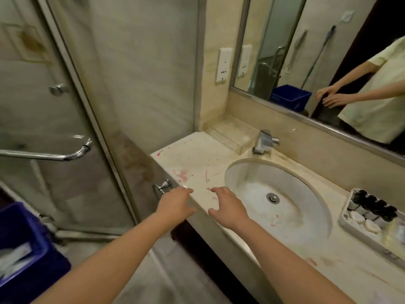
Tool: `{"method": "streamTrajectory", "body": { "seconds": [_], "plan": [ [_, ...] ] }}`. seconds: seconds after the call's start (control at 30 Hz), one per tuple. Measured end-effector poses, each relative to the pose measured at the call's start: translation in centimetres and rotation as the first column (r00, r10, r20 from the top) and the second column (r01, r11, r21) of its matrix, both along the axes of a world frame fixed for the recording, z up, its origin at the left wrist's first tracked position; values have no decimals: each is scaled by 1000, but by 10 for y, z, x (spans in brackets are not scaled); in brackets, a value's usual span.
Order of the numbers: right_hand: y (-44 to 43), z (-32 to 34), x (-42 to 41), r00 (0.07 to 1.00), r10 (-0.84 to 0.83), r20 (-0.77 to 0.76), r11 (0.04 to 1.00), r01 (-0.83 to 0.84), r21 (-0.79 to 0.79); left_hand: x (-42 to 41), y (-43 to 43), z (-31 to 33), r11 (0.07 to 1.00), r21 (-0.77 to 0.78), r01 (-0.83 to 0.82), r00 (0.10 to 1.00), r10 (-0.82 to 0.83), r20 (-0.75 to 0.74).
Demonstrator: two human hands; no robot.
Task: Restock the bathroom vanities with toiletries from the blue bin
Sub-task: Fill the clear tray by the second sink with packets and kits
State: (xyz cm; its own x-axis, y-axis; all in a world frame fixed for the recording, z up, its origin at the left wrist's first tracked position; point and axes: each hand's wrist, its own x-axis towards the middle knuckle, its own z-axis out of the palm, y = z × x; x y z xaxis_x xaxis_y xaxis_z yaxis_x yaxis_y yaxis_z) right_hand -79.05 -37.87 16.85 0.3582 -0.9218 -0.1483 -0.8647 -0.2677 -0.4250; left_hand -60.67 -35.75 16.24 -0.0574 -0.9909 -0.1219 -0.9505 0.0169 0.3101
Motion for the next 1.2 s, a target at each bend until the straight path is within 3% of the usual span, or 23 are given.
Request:
{"method": "streamTrajectory", "body": {
  "seconds": [0.33, 0.7, 0.97, 1.2],
  "plan": [
    [9, 13, 92, 972, 232, -44, 971, -234, -46, 90, 45, 4, 979, -22, -201, 980, 201, 0],
    [-51, 1, 119, 964, 267, 8, 963, -267, -24, 117, -12, -6, 962, -3, -274, 961, 273, -49],
    [-160, -4, 105, 989, 129, 73, 992, -129, -11, 102, -133, 0, 983, 0, -183, 983, 183, -34],
    [-230, -14, 62, 953, -171, 249, 981, 143, 129, 71, -226, -1, 992, 40, -124, 985, 127, -117]
  ]
}}
